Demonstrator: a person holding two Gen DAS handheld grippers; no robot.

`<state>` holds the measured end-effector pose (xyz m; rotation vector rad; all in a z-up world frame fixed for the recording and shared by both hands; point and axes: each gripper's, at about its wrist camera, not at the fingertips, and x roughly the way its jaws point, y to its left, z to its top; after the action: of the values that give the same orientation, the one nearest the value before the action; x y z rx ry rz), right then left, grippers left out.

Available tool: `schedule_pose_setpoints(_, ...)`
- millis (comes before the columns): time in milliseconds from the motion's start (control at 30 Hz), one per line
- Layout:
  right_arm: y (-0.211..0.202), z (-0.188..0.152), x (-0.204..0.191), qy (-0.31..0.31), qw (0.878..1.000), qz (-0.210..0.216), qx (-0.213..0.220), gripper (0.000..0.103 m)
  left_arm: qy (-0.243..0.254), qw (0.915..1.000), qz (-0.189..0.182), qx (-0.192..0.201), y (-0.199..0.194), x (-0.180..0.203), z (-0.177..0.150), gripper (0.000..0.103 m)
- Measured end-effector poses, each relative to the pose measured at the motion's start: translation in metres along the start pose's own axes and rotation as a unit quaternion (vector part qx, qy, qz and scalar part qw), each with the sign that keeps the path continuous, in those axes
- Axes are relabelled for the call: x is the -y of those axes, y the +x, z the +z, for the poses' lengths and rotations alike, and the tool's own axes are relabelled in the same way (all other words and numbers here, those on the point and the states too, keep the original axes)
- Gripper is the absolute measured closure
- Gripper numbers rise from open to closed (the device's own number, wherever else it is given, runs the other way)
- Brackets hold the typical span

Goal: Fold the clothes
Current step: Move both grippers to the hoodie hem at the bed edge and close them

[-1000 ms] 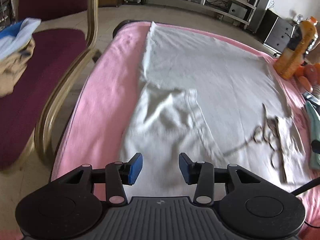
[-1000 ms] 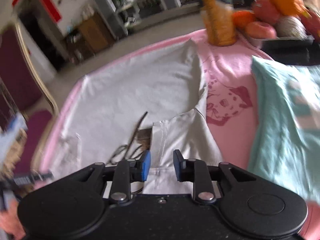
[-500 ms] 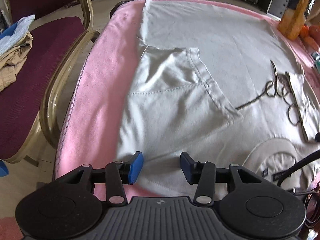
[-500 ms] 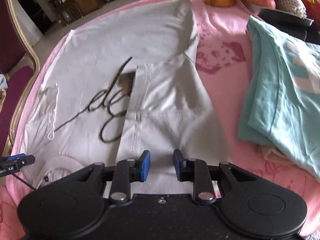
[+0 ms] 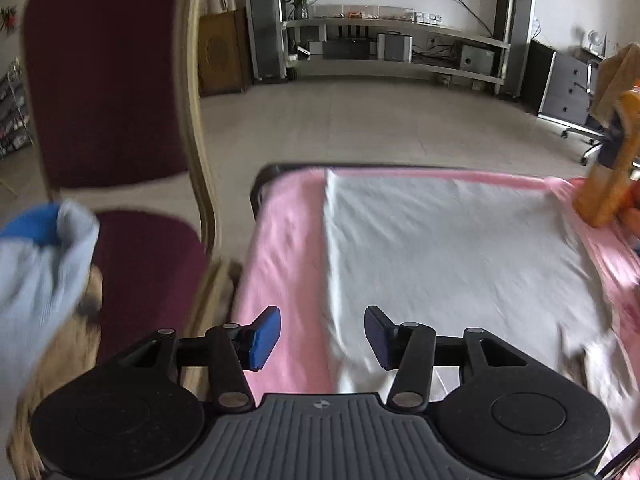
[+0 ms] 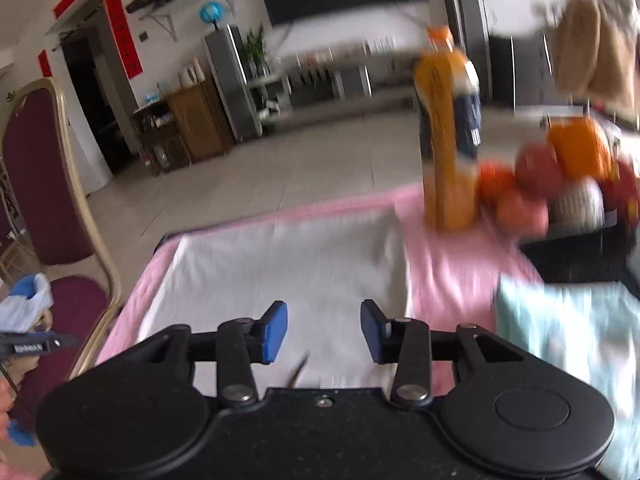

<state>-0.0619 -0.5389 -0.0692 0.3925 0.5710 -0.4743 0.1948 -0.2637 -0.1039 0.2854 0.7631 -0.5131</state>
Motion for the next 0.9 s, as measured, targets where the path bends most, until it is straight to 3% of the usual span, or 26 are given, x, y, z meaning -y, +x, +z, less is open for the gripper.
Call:
schedule_pose_setpoints(67, 0.021, 0.015, 0.002, -0.001, 1.0, -0.002, 0.014, 0.063, -0.01, 0.9999, 0.004, -0.004, 0.028, 0.001, 0.016, 0.061)
schedule_pose_setpoints(100, 0.033, 0.02, 0.004, 0.004, 1.0, -0.001, 0.018, 0.063, -0.014, 0.9999, 0.007, -0.006, 0.043, 0.001, 0.024, 0.068)
schedule_pose_setpoints(133, 0.047, 0.026, 0.008, 0.008, 1.0, -0.002, 0.019, 0.064, -0.019, 0.9997, 0.01, -0.009, 0.057, 0.002, 0.032, 0.085)
schedule_pose_setpoints(167, 0.064, 0.032, 0.012, 0.011, 1.0, -0.005, 0.018, 0.064, -0.022, 0.9995, 0.015, -0.014, 0.073, 0.002, 0.039, 0.091)
schedule_pose_setpoints(267, 0.115, 0.044, 0.023, 0.01, 1.0, -0.019, 0.016, 0.067, -0.031, 0.9987, 0.031, -0.025, 0.119, 0.004, 0.059, 0.086)
schedule_pose_setpoints(333, 0.15, 0.05, 0.032, 0.01, 0.999, -0.034, 0.015, 0.067, -0.032, 0.9983, 0.036, -0.031, 0.148, 0.006, 0.072, 0.068)
schedule_pose_setpoints(400, 0.183, 0.054, 0.043, 0.011, 0.999, -0.05, 0.007, 0.067, -0.034, 0.9984, 0.032, -0.031, 0.172, 0.008, 0.083, 0.061)
schedule_pose_setpoints(567, 0.253, 0.06, 0.061, 0.008, 0.996, -0.091, -0.019, 0.067, -0.05, 0.9982, 0.005, -0.032, 0.216, 0.005, 0.108, 0.061)
schedule_pose_setpoints(767, 0.286, 0.058, 0.062, 0.0, 0.994, -0.111, -0.023, 0.067, -0.07, 0.9961, -0.029, -0.045, 0.25, 0.005, 0.126, 0.076)
schedule_pose_setpoints(833, 0.291, 0.057, 0.062, -0.009, 0.992, -0.12, -0.021, 0.08, -0.061, 0.9961, -0.03, -0.056, 0.259, 0.011, 0.126, 0.075)
schedule_pose_setpoints(900, 0.297, 0.059, 0.064, -0.011, 0.992, -0.125, -0.023, 0.081, -0.052, 0.9965, -0.021, -0.062, 0.264, 0.014, 0.124, 0.076)
